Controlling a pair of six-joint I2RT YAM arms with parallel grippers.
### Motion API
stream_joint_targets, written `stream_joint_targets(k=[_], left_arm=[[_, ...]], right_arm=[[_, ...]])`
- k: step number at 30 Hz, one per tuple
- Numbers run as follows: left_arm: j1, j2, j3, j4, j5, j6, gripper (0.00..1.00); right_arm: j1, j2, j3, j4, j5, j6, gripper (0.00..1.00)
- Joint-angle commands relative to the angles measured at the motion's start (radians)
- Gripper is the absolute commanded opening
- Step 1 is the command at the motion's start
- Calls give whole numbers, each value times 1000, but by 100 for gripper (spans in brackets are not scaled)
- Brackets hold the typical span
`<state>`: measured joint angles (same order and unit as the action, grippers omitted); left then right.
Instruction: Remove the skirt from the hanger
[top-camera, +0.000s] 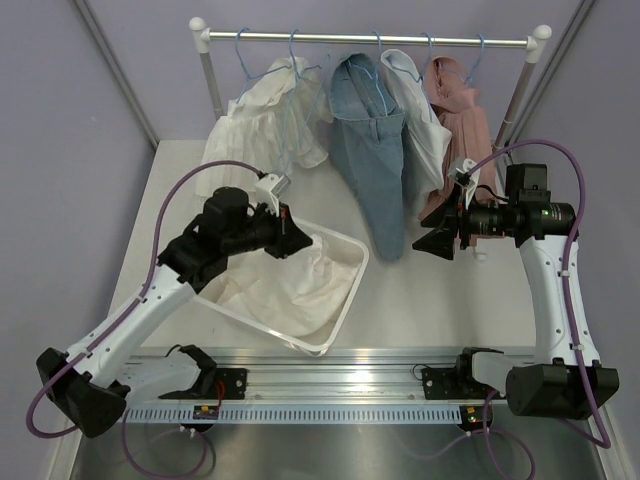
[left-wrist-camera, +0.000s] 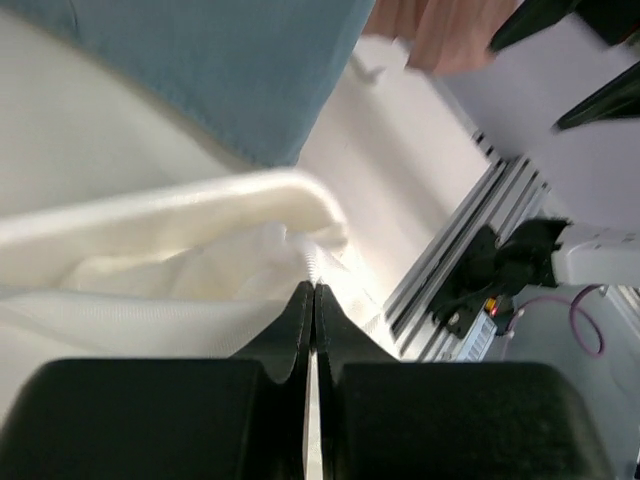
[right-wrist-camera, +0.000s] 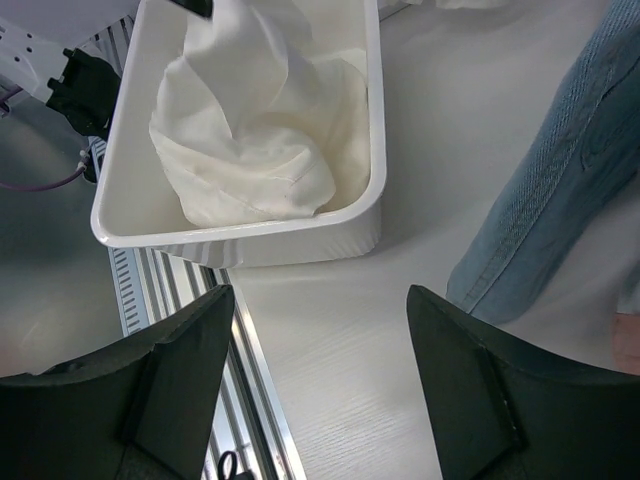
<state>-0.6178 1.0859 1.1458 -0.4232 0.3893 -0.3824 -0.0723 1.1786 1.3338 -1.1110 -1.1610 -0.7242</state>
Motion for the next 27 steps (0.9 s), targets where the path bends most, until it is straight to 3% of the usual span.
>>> stream_joint_targets(k=[1, 2, 5, 6, 8, 9, 12, 14, 16, 18, 23, 27], left_arm=[[1, -52, -130, 20, -30, 25, 0], [3, -66, -159, 17, -42, 28, 0], [1, -93, -228, 24, -78, 28, 15], [1, -112, -233, 34, -93, 30, 38], [1, -135, -222, 40, -108, 42, 60], [3, -155, -215, 43, -112, 53, 82], [3, -176, -158, 32, -119, 100, 98], [3, -179, -97, 17, -133, 131, 99], [3, -178, -34, -11, -156, 152, 99], [3, -179, -3, -17, -174, 157, 99], [3, -184, 38, 15, -237, 134, 99], [3, -204, 6, 99, -286, 94, 99]], right_arm=[[-3, -5, 24, 22, -3, 8, 78], [-3, -1, 33, 17, -3, 11, 78], [-3, 21, 99, -10, 0, 22, 78], [-1, 30, 146, -6, 10, 41, 78], [5, 39, 198, 34, 42, 157, 77], [9, 47, 226, 58, 61, 205, 76], [43, 101, 350, 175, 168, 382, 74], [72, 157, 448, 201, 289, 483, 73], [185, 225, 561, 209, 418, 534, 73], [256, 269, 628, 227, 624, 598, 76], [370, 377, 739, 436, 1019, 805, 80], [404, 430, 757, 615, 1115, 793, 81]])
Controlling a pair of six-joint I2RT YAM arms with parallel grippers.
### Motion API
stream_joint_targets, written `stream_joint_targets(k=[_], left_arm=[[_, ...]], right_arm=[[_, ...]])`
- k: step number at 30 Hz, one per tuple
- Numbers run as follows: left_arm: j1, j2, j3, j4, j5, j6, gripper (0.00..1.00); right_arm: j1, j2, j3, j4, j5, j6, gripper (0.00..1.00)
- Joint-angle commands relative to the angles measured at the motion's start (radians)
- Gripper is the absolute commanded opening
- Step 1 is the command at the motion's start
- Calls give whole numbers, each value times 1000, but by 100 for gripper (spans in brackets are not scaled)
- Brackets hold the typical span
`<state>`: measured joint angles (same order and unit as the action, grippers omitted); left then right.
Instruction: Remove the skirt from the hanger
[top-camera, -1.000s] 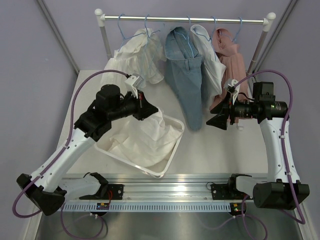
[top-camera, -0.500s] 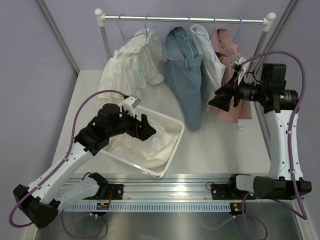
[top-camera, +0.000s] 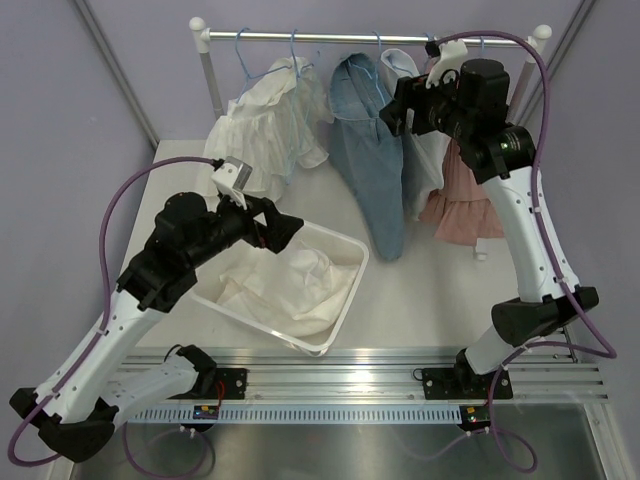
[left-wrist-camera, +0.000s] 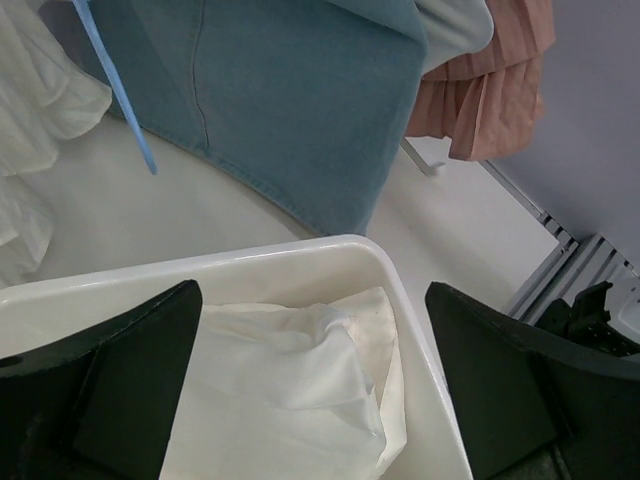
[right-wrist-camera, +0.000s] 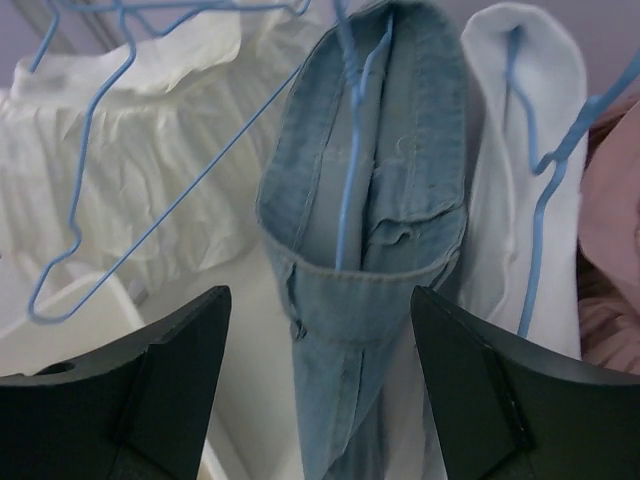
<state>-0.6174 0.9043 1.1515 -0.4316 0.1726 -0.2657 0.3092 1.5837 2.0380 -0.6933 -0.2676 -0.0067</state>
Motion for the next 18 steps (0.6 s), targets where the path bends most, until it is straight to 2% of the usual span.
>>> stream_joint_targets(k=[1, 7, 18], left_arm=[[2, -27, -13, 125, -80, -35, 99], [2, -45, -58, 175, -94, -60, 99], [2, -50, -67, 175, -102, -46, 99]], right_arm=[[27, 65, 86, 205, 232, 76, 80], [45, 191, 189, 192, 245, 105, 75], [76, 268, 179, 238, 318, 80, 61]])
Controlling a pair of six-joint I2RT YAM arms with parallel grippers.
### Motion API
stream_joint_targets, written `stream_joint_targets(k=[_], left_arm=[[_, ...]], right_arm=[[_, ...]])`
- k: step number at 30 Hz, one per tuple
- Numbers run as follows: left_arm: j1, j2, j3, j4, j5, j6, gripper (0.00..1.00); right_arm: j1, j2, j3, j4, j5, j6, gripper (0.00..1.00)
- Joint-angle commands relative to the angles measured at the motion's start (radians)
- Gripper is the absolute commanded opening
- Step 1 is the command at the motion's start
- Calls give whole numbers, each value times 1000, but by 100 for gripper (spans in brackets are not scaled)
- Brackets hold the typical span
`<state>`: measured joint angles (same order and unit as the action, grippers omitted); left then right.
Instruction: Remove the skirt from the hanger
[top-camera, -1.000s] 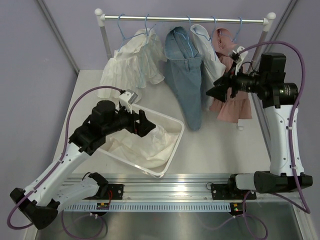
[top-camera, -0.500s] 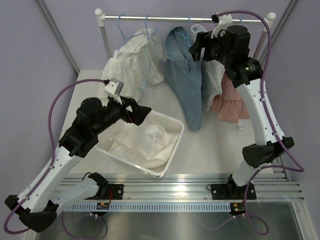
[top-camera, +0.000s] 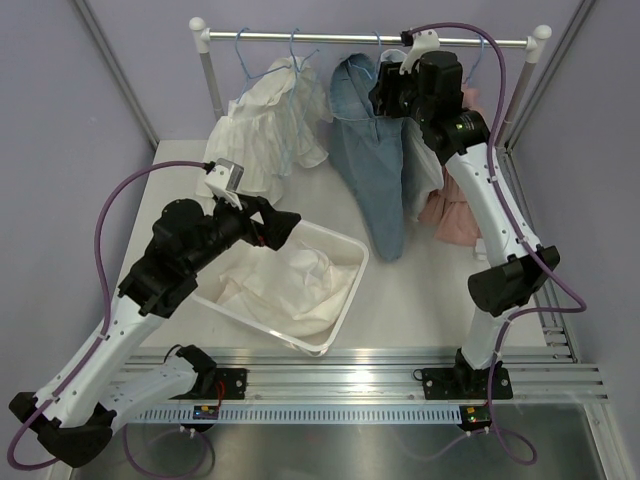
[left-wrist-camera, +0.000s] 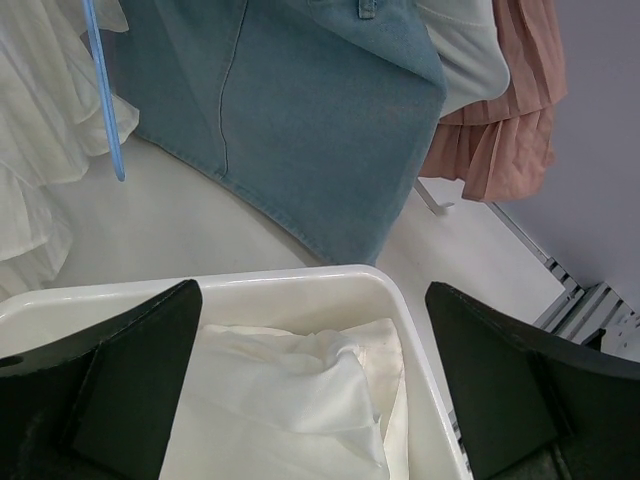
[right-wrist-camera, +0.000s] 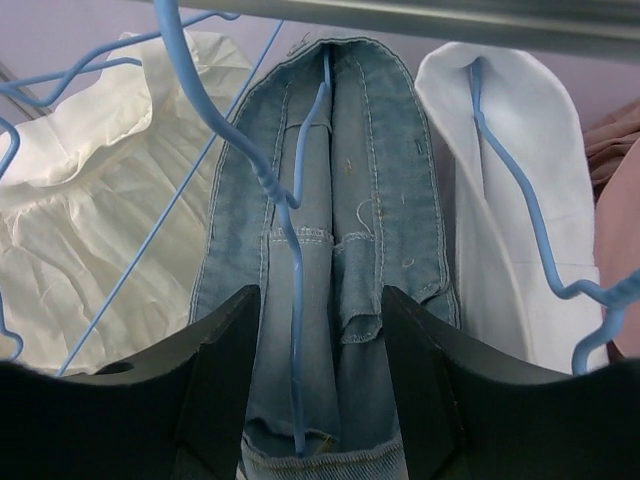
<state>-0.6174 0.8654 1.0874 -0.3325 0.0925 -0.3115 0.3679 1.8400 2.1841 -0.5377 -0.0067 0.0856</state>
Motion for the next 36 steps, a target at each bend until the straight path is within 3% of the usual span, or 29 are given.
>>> stream_joint_targets(k=[1, 6, 10, 12, 25, 36], left_arm=[[2, -11, -3, 76, -22, 0, 99], [1, -11, -1, 75, -27, 6, 99], [1, -19, -4, 78, -31, 9, 99], [1, -23, -6, 81, -28, 9, 99], [2, -29, -7, 78, -8, -15, 99], [2, -20, -6, 89, 0, -26, 99]], right_arm=[[19, 13, 32, 87, 57, -18, 58], [17, -24, -45, 197, 54, -75, 44], [17, -27, -38, 216, 54, -118, 8], [16, -28, -29, 222, 59, -119, 0], [5, -82, 91, 274, 11, -104, 0], [5, -166, -24, 249, -42, -92, 0]])
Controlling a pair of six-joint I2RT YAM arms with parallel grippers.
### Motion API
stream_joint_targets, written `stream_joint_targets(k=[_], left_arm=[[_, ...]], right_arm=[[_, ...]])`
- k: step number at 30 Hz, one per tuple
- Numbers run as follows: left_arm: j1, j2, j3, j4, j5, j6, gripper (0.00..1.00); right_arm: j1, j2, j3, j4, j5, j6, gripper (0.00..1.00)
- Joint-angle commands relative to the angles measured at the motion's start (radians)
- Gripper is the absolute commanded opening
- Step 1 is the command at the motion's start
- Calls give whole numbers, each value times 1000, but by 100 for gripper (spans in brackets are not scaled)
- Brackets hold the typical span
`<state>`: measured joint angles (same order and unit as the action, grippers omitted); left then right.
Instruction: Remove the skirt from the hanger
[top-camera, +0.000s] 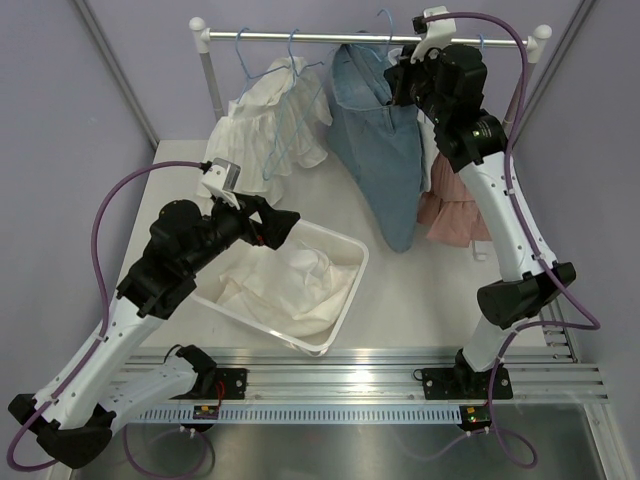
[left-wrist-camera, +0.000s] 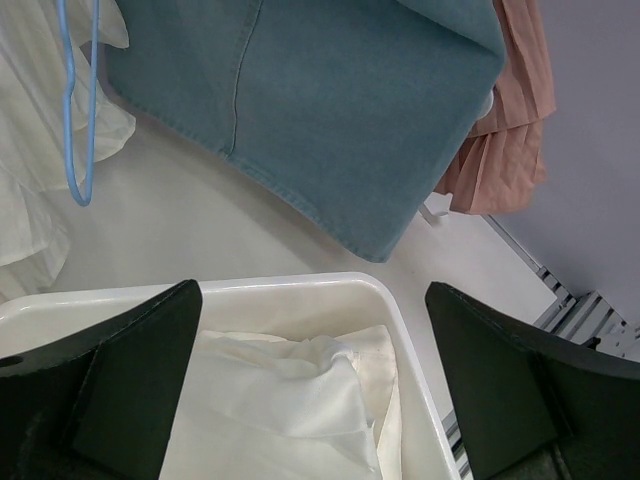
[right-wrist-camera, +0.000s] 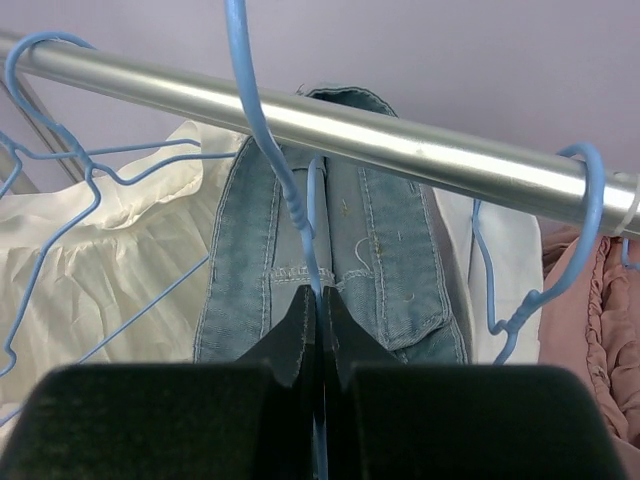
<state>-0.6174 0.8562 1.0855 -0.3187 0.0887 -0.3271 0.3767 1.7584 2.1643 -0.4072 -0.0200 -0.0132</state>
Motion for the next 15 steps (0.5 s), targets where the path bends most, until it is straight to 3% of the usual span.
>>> stream_joint_targets(k=[1, 11, 15], left_arm=[[1, -11, -7, 73, 3, -13, 99], [1, -5, -12, 76, 0, -26, 99], [2, 0, -9, 84, -4, -39, 99]], right_arm=[[-2, -95, -18, 114, -34, 7, 0], [-7, -186, -128, 45, -127, -25, 0], [-39, -240, -193, -4, -250, -56, 0]])
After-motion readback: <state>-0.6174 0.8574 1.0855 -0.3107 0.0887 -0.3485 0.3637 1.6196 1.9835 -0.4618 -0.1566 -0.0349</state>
